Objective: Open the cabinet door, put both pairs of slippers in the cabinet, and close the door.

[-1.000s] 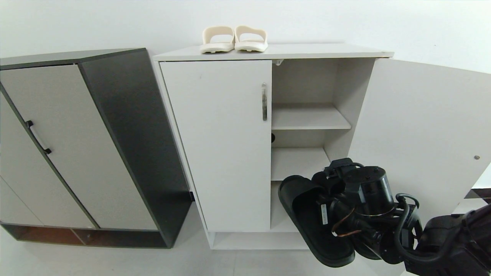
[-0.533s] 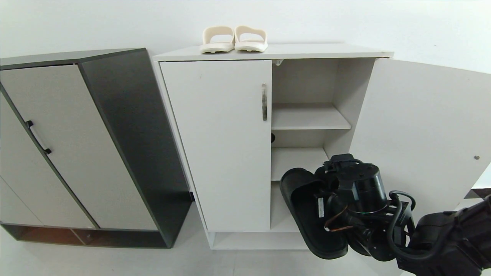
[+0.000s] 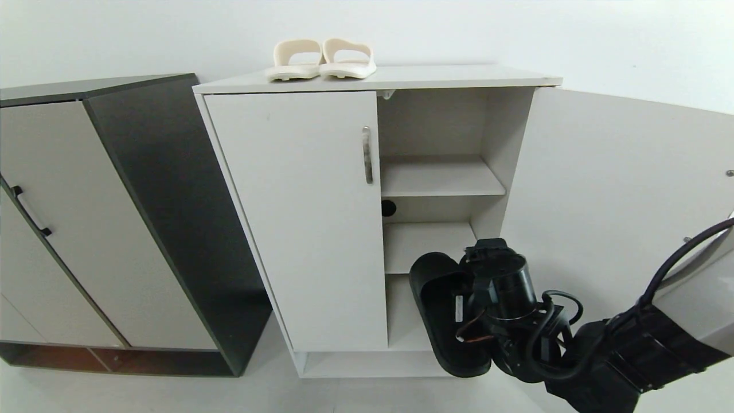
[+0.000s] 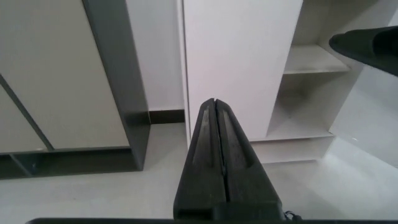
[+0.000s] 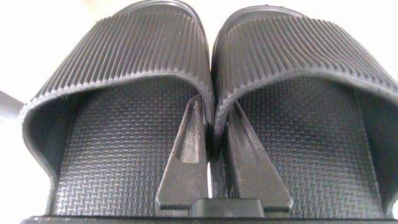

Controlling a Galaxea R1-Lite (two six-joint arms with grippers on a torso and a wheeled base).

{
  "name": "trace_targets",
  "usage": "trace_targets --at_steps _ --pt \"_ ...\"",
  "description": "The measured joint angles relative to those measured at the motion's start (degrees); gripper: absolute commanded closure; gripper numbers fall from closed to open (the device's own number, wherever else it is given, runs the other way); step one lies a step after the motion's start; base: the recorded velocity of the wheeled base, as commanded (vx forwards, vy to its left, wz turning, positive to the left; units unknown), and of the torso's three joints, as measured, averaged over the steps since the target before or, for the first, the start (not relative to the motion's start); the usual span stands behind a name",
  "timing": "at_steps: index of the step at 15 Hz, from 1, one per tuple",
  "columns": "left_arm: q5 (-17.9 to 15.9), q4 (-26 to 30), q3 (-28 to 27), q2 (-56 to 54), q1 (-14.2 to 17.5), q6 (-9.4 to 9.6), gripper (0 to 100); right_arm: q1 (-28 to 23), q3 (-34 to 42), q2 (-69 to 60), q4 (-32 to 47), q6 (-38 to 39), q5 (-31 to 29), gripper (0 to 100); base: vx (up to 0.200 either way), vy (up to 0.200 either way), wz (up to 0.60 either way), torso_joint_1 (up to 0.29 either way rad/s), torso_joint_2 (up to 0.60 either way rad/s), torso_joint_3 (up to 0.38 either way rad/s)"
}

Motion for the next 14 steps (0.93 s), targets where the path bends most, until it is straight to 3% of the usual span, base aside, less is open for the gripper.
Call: trace_targets --at_steps 6,14 --pt "0.11 0.0 0.0 0.0 -0.04 -0.09 100 1.57 -6.67 8.28 -0.07 2.46 -1.49 100 0.0 0.0 0.0 0.0 0.0 0.0" --pt "-0.02 0.0 0.0 0.02 0.0 0.02 100 1.52 -9.55 13.1 -0.32 2.35 -2.3 100 0.0 0.0 0.0 0.0 0.0 0.0"
